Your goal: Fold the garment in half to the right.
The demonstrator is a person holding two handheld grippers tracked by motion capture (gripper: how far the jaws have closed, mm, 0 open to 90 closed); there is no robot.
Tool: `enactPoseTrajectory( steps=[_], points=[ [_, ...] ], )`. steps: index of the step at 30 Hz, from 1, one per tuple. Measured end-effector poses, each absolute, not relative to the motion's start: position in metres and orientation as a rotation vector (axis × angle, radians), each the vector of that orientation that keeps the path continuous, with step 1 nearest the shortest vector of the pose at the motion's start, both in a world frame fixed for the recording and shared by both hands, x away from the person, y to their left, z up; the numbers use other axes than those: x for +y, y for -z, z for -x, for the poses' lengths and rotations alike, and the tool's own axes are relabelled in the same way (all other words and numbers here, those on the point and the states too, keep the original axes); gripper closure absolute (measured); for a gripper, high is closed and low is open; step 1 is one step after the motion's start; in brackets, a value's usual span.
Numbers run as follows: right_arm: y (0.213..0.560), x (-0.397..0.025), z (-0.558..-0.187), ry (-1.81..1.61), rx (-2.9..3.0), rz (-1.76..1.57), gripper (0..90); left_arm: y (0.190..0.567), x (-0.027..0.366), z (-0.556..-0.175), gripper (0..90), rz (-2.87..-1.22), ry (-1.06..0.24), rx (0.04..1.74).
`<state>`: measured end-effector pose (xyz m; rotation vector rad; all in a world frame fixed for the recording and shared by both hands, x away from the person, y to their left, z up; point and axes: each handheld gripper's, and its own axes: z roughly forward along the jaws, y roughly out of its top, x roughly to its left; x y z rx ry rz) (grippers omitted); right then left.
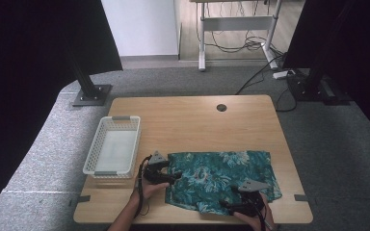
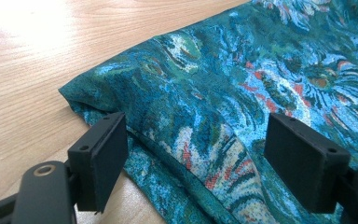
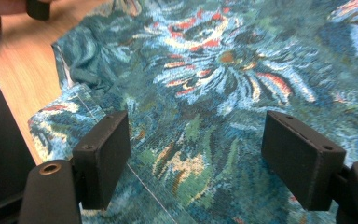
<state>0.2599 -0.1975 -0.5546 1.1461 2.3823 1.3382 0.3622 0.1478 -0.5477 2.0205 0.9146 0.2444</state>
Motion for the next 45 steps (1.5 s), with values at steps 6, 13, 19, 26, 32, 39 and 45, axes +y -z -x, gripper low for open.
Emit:
enactPoseTrajectory(
  steps=[6, 13, 19, 26, 32, 39, 45],
  points=[
    [0.559, -0.194, -0.26, -1.284, 2.408, -1.151, 23.5, 0.547, 0.15, -0.363, 20.9, -2.01, -0.249, 0.925],
    [0.559, -0.197, -0.256, -1.254, 2.403, -1.15, 25.3, 0.547, 0.152, -0.368, 20.8, -2.007, -0.258, 0.935],
    [0.559, -0.206, -0.252, -1.265, 2.4, -1.163, 29.4, 0.548, 0.153, -0.373, 20.8, -2.002, -0.261, 0.947],
    [0.56, -0.213, -0.248, -1.279, 2.408, -1.162, 29.3, 0.551, 0.154, -0.382, 20.7, -1.998, -0.25, 0.959],
    [0.56, -0.214, -0.247, -1.283, 2.41, -1.158, 29.3, 0.552, 0.153, -0.389, 20.5, -1.998, -0.247, 0.961],
    [0.56, -0.215, -0.247, -1.292, 2.405, -1.161, 29.1, 0.553, 0.155, -0.399, 20.5, -1.993, -0.243, 0.969],
    [0.561, -0.216, -0.247, -1.306, 2.406, -1.161, 29.0, 0.553, 0.157, -0.404, 20.6, -1.985, -0.228, 0.968]
  ],
)
